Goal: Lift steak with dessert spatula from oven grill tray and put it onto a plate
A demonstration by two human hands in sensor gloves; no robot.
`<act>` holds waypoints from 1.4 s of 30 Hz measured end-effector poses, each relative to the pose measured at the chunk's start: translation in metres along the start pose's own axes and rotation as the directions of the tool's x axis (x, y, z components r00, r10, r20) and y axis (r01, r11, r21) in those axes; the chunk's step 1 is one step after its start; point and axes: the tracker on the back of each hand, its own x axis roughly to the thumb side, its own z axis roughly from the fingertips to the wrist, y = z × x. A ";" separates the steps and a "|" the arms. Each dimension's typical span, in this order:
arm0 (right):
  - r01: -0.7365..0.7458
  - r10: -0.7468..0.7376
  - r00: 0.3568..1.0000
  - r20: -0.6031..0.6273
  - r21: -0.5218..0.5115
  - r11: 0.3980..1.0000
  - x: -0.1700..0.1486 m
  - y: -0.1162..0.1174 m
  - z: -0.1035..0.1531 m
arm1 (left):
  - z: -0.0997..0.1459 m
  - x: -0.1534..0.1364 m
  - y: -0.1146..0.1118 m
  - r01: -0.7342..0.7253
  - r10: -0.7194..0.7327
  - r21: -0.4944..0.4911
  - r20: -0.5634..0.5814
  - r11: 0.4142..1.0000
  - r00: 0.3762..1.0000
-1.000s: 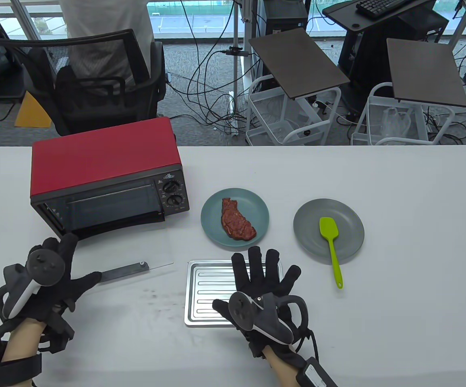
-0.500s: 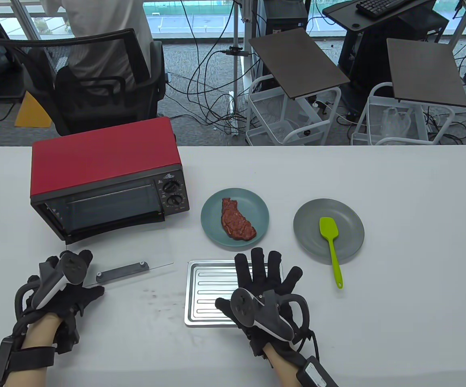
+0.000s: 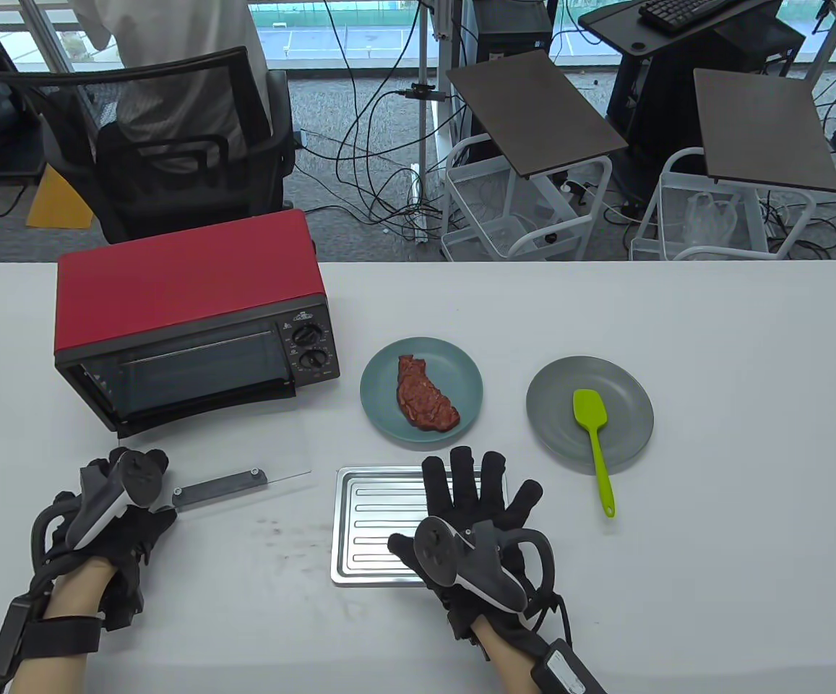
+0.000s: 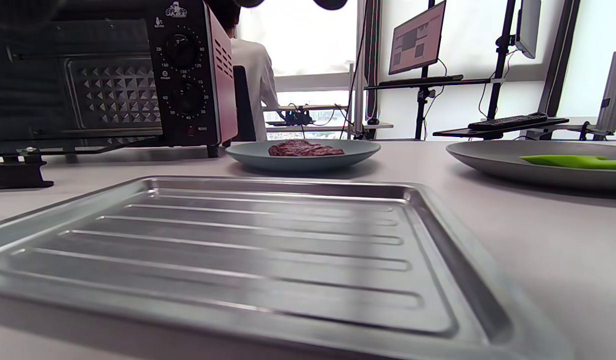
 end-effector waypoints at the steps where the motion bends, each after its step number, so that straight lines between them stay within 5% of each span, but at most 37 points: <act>1: 0.001 -0.001 1.000 -0.002 -0.002 1.000 0.000 0.000 0.000 | 0.000 0.001 0.003 0.008 -0.008 -0.004 0.002 1.000 1.000; 18: 0.032 -0.032 0.999 -0.001 -0.004 0.999 -0.002 0.001 -0.001 | 0.013 0.000 0.059 -0.057 0.059 0.126 -0.013 0.990 0.998; 42: 0.038 -0.038 0.999 -0.022 0.009 0.999 -0.004 0.002 -0.001 | 0.018 -0.010 0.107 -0.163 0.180 0.327 -0.022 0.931 0.983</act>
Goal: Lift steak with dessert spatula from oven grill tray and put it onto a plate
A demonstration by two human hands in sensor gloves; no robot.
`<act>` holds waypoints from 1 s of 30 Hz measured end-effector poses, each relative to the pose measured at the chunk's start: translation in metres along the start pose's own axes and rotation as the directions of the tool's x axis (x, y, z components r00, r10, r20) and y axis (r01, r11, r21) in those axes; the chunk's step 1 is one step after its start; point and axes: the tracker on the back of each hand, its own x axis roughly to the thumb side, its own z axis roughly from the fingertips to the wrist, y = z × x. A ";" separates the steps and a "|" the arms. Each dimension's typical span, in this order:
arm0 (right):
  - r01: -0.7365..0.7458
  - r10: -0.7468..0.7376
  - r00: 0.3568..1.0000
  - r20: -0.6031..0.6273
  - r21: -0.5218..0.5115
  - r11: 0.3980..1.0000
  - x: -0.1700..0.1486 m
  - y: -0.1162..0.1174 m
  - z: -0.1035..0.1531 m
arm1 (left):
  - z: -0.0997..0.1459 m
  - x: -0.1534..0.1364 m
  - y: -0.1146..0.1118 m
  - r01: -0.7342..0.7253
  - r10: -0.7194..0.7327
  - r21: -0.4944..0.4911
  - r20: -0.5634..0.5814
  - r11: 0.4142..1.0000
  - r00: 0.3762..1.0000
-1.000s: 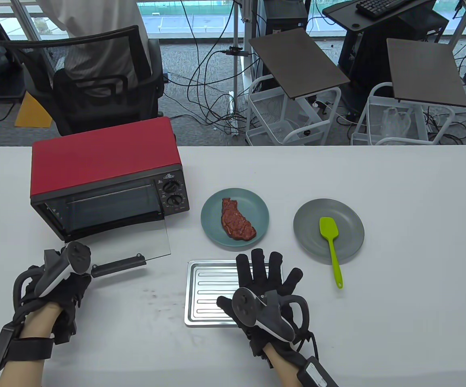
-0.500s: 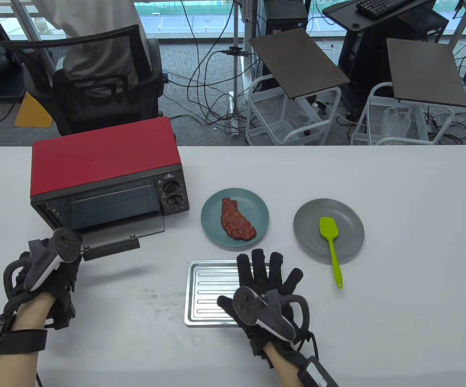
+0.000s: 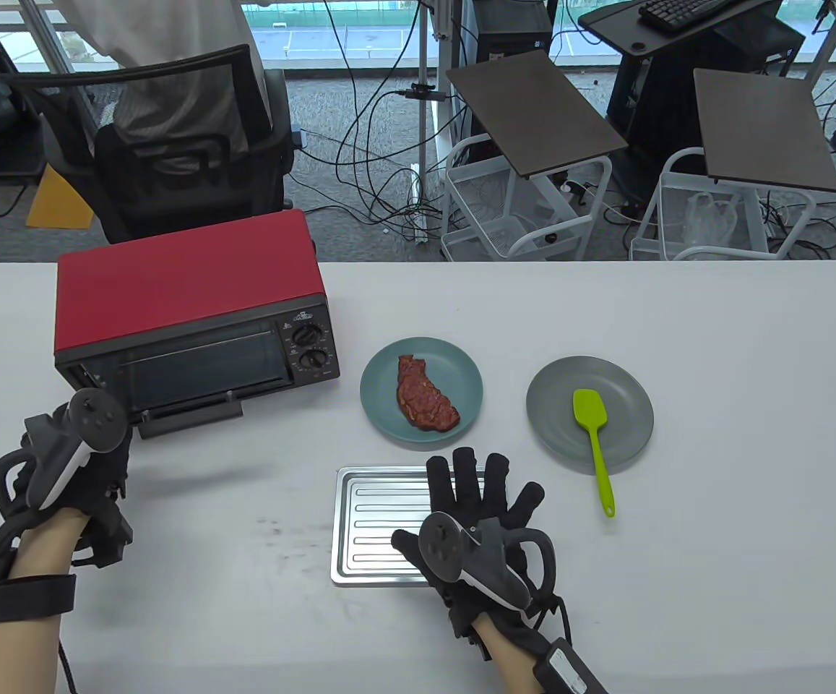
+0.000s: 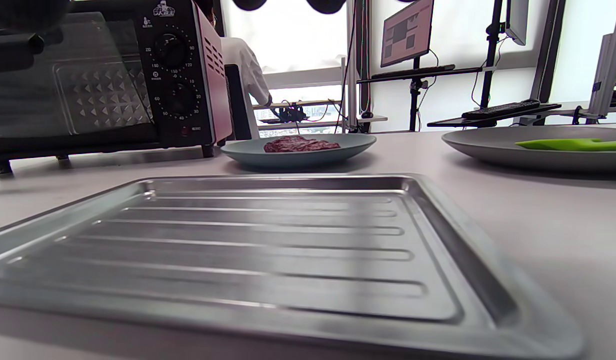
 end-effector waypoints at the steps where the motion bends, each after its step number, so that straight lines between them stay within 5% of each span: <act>1: 0.000 0.000 1.000 0.000 0.001 1.000 0.000 0.000 0.000 | 0.000 0.000 0.001 -0.003 0.003 0.006 -0.002 1.000 1.000; 9: 0.011 -0.011 1.000 -0.005 0.005 1.000 -0.001 0.000 -0.001 | -0.002 0.003 0.009 -0.042 0.043 0.079 -0.008 0.996 0.999; 30: 0.022 -0.022 1.000 -0.010 0.004 1.000 -0.002 0.001 -0.002 | -0.004 0.002 0.017 -0.140 0.140 0.070 -0.002 0.988 0.990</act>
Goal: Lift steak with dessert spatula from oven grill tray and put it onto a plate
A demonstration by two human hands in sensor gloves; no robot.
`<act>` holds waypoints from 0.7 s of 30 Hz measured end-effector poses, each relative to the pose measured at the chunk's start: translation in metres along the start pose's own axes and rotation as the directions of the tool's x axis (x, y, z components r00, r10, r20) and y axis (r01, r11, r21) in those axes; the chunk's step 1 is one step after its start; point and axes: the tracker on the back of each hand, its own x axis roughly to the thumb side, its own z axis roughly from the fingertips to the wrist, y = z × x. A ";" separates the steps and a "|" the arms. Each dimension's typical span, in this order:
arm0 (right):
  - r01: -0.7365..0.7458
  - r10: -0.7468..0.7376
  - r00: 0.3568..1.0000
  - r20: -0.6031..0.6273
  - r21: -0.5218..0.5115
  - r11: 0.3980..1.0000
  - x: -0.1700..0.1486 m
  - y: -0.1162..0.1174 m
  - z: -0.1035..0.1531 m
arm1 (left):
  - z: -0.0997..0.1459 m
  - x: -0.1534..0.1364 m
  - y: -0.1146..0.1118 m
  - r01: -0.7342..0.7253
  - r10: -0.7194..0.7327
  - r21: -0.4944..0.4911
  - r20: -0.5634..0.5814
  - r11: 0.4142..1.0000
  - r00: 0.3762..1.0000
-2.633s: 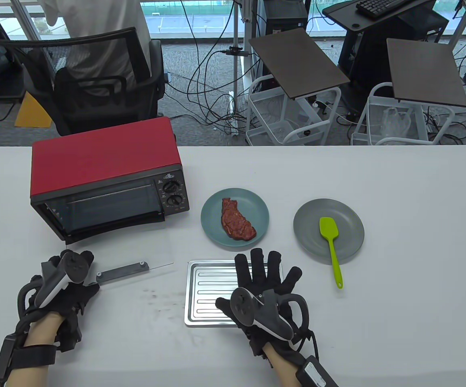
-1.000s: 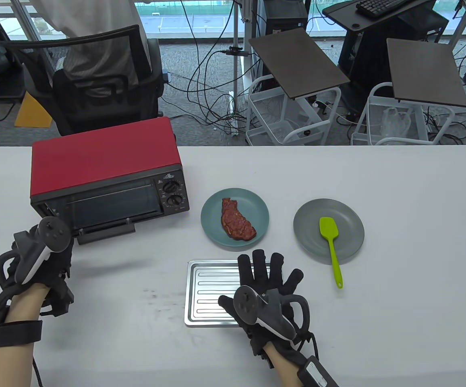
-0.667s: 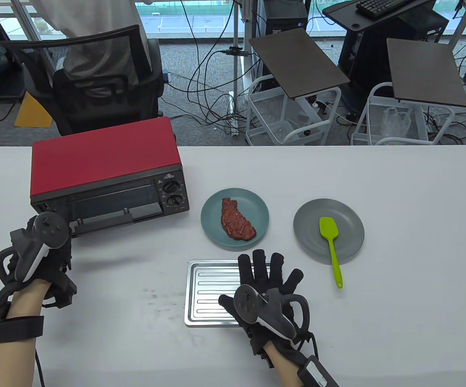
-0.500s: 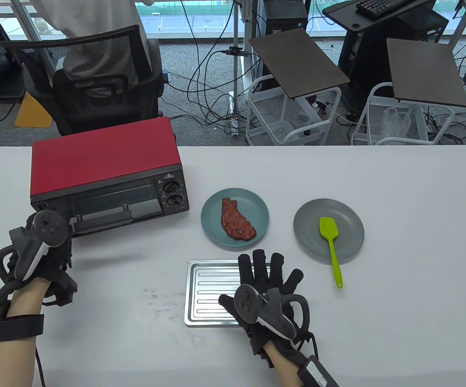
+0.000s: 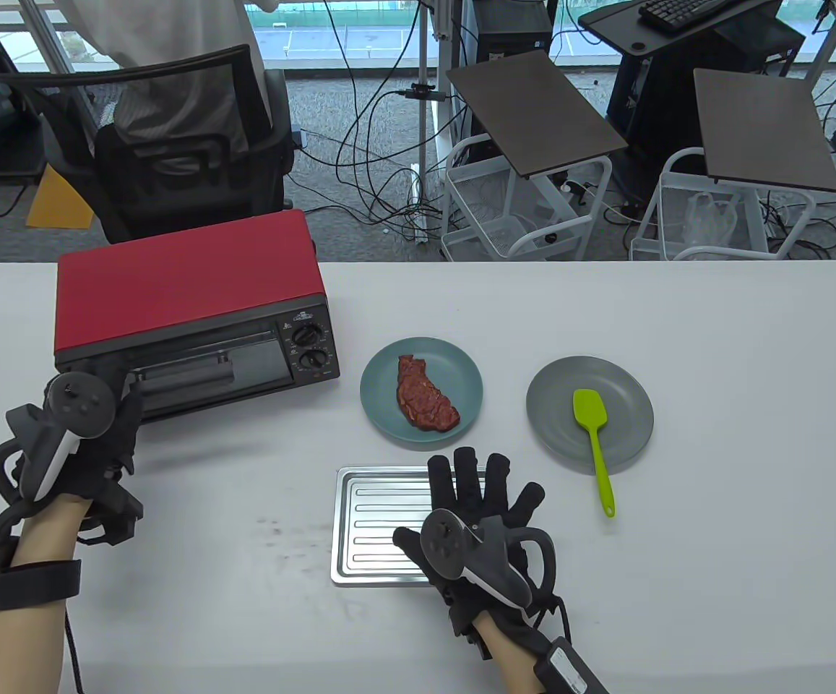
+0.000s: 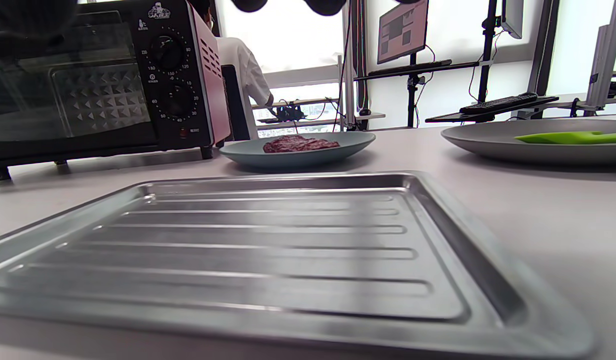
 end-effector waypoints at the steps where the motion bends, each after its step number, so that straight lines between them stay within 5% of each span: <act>1: 0.000 0.000 1.000 0.001 -0.001 1.000 0.000 0.000 0.000 | 0.000 0.000 0.000 -0.003 0.003 -0.003 0.001 1.000 1.000; 10: -0.004 0.004 1.000 0.007 0.008 1.000 0.001 0.001 -0.001 | 0.006 0.002 -0.002 0.010 -0.010 0.001 0.037 1.000 0.999; 21: -0.009 0.009 1.000 0.007 0.003 1.000 0.002 0.002 -0.001 | 0.044 0.023 0.026 -0.032 0.019 0.068 0.190 0.997 0.982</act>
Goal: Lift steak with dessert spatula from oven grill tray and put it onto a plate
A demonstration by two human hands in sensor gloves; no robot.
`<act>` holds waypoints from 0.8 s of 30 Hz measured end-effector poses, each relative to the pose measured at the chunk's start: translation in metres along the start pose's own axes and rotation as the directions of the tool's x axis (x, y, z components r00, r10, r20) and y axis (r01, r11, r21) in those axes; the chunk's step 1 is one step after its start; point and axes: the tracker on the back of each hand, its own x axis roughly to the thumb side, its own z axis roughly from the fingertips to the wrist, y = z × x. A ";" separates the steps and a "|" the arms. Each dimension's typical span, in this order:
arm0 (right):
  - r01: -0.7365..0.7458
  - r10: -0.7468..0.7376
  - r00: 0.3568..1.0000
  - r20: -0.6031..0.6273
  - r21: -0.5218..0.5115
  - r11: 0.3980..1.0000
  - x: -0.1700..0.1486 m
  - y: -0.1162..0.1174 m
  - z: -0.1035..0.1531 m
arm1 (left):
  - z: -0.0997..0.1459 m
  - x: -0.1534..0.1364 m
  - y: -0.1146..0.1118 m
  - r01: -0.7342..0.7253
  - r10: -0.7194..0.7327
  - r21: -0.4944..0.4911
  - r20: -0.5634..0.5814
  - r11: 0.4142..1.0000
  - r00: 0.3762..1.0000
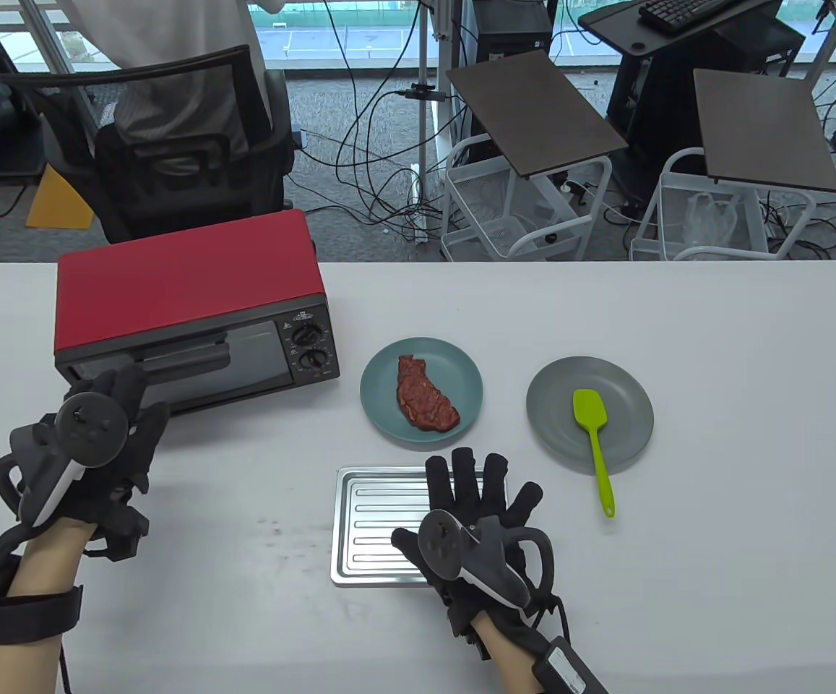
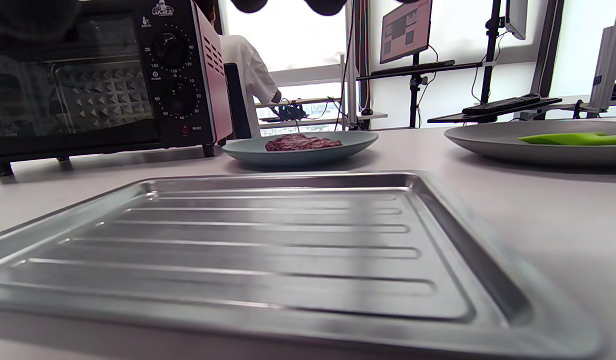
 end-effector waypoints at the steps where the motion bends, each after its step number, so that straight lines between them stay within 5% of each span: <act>1: -0.001 0.001 1.000 0.001 0.000 1.000 0.000 0.000 0.000 | 0.004 0.004 0.002 -0.013 0.013 -0.003 0.018 1.000 1.000; 7: -0.011 0.011 1.000 0.005 0.000 1.000 0.001 0.001 0.000 | 0.029 0.031 0.007 -0.122 0.126 -0.039 0.139 0.992 0.982; 24: -0.008 0.008 1.000 -0.001 -0.015 1.000 0.000 0.000 0.001 | 0.093 0.073 -0.017 -0.085 0.121 -0.130 0.306 0.988 0.944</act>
